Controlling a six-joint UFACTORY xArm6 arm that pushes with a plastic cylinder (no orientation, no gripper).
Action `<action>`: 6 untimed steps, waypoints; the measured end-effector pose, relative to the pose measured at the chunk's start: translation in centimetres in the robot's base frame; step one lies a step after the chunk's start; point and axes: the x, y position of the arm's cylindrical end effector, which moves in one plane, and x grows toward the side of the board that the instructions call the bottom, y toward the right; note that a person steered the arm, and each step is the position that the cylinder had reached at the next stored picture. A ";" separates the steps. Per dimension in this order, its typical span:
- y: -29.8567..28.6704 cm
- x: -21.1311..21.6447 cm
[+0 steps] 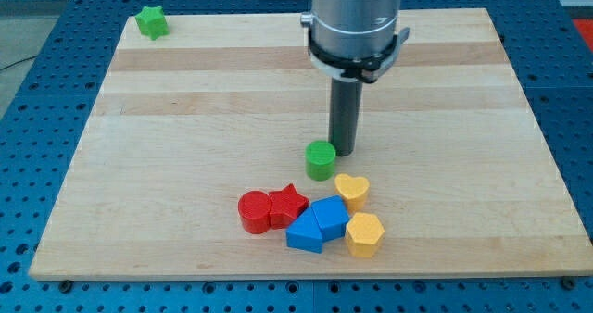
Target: Move the green circle to the left of the yellow heart
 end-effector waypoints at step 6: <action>-3.4 3.4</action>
